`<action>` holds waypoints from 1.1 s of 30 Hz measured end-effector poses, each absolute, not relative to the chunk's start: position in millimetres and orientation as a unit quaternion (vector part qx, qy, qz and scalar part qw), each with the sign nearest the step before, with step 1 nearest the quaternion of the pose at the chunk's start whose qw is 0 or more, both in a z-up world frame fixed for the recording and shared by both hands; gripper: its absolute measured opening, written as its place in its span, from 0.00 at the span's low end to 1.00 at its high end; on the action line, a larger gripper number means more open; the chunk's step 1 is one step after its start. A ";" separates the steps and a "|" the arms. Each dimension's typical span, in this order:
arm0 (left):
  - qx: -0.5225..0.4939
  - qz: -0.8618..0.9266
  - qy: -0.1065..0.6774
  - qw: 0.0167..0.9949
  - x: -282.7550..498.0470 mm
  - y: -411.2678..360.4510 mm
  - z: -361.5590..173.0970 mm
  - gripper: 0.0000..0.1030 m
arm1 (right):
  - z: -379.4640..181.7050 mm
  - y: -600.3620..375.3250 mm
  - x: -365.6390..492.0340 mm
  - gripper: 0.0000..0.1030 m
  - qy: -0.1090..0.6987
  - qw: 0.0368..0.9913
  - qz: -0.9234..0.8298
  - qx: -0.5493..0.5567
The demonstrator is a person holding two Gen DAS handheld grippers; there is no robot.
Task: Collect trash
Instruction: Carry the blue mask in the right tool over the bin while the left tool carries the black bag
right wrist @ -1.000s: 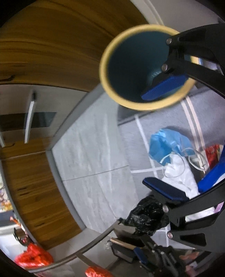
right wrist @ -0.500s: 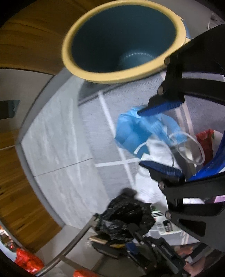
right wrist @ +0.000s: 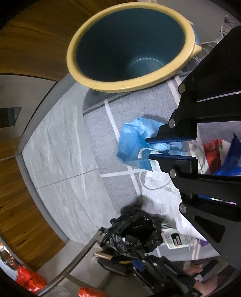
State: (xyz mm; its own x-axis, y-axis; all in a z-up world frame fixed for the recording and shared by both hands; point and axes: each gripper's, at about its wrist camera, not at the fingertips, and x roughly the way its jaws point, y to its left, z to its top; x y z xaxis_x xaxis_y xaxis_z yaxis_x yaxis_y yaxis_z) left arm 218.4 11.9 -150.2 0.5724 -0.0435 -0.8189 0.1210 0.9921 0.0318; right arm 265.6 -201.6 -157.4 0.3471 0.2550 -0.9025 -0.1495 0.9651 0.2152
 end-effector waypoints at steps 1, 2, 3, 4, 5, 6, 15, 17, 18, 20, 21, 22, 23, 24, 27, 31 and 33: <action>0.043 -0.042 0.455 0.888 218.1 12.3 -147.3 0.28 | -153.5 -203.2 264.5 0.12 0.554 0.822 0.123 0.050; 0.044 -0.037 0.447 0.892 217.4 12.9 -142.4 0.28 | -150.2 -206.1 263.0 0.12 0.551 0.824 0.123 0.050; 0.042 -0.036 0.442 0.895 216.6 14.4 -138.5 0.27 | -143.8 -207.5 261.2 0.12 0.543 0.829 0.122 0.047; 0.039 -0.033 0.435 0.899 215.6 15.6 -134.2 0.27 | -139.5 -210.0 259.3 0.12 0.538 0.833 0.122 0.046; 0.035 -0.031 0.429 0.902 214.4 17.3 -129.3 0.27 | -132.9 -211.8 257.4 0.12 0.530 0.838 0.121 0.042; 0.029 -0.030 0.423 0.905 213.1 18.6 -123.7 0.27 | -126.0 -214.0 255.8 0.12 0.521 0.844 0.123 0.041; 0.022 -0.039 0.360 0.932 194.7 3.2 -72.1 0.27 | -70.5 -245.0 247.5 0.12 0.451 0.882 0.125 0.051; 0.027 -0.044 0.346 0.937 189.7 -7.3 -59.9 0.27 | -59.6 -254.4 248.6 0.12 0.438 0.890 0.117 0.051; 0.029 -0.048 0.342 0.938 188.2 -12.3 -55.5 0.27 | -53.9 -259.7 249.4 0.12 0.431 0.894 0.113 0.052; 0.027 -0.057 0.335 0.940 187.2 -26.0 -46.2 0.27 | -43.8 -275.3 249.7 0.12 0.419 0.901 0.103 0.055; 0.025 -0.064 0.334 0.940 187.6 -33.3 -42.5 0.27 | -40.8 -282.2 249.8 0.12 0.414 0.903 0.097 0.056; 0.025 -0.069 0.334 0.940 187.6 -37.8 -39.7 0.27 | -37.3 -290.6 249.5 0.12 0.409 0.906 0.089 0.056; 0.025 -0.074 0.334 0.939 188.9 -44.3 -36.8 0.27 | -34.7 -297.9 249.2 0.12 0.405 0.909 0.082 0.054; 0.026 -0.082 0.334 0.939 192.2 -55.6 -32.0 0.27 | -32.9 -304.2 248.8 0.12 0.402 0.911 0.076 0.050; 0.023 -0.098 0.331 0.938 200.3 -78.4 -24.5 0.27 | -29.5 -328.2 248.9 0.12 0.394 0.917 0.052 0.036; 0.024 -0.117 0.338 0.934 215.4 -112.8 -21.4 0.27 | -34.5 -357.4 251.8 0.12 0.397 0.916 0.031 0.040; 0.028 -0.126 0.344 0.930 221.4 -133.0 -22.9 0.27 | -38.4 -374.2 255.2 0.12 0.400 0.915 0.025 0.040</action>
State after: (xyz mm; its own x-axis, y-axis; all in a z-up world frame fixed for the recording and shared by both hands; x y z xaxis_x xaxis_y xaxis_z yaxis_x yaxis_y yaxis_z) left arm 221.4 -133.0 -22.9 0.7318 -0.2153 -0.6466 0.2543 0.9665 -0.0341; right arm 255.2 -374.2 -38.4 0.6782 0.0772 -0.7309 -0.0134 0.9956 0.0927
